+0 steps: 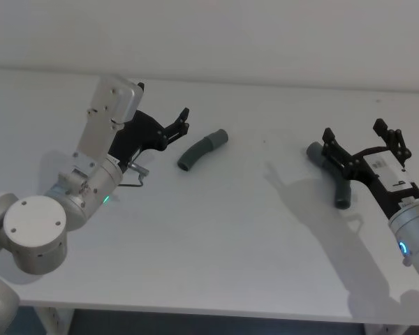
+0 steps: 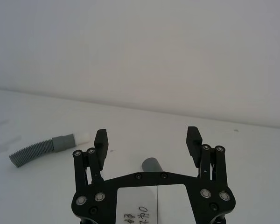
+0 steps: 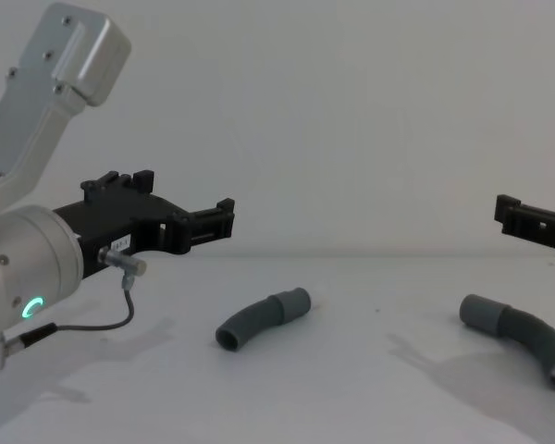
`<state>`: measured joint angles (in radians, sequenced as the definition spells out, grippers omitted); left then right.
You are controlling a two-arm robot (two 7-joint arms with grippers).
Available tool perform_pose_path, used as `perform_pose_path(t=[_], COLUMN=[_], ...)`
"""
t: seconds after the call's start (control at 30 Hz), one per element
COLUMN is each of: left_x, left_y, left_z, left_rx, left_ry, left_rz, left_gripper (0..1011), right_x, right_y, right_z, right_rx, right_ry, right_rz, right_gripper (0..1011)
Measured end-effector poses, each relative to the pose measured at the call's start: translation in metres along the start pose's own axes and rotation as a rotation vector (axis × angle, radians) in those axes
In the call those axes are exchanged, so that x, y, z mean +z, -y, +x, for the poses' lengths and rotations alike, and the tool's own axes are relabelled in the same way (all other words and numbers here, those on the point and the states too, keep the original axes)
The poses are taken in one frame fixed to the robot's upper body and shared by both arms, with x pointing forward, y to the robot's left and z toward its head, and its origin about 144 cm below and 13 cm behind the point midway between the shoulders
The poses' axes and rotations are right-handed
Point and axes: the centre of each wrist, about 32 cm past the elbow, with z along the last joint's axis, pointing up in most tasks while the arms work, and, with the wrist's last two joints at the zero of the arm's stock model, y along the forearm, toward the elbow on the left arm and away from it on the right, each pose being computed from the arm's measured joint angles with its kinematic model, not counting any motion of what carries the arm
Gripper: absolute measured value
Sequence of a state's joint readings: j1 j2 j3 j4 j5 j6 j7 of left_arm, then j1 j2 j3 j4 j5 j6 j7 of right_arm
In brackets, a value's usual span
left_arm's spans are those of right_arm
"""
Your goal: Use both hands to pick up one end of the pipe from the table, align the ends, and insert them.
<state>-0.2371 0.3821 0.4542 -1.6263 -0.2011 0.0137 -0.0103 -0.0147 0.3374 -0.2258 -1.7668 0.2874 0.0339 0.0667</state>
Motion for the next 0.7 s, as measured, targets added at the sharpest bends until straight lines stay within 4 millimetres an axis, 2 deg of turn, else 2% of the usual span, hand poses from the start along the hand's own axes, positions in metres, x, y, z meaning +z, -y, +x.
perform_pose_path(t=[0.7], left_x=[-0.0001], left_y=[0.0], left_z=[0.0], left_rx=[-0.001], left_ry=[0.001], left_rz=[0.0], left_gripper=[1001], right_x=[0.0], right_y=[0.0], right_z=[0.0], right_rx=[0.0], right_ry=[0.0], right_rz=[0.0], right_gripper=[1000])
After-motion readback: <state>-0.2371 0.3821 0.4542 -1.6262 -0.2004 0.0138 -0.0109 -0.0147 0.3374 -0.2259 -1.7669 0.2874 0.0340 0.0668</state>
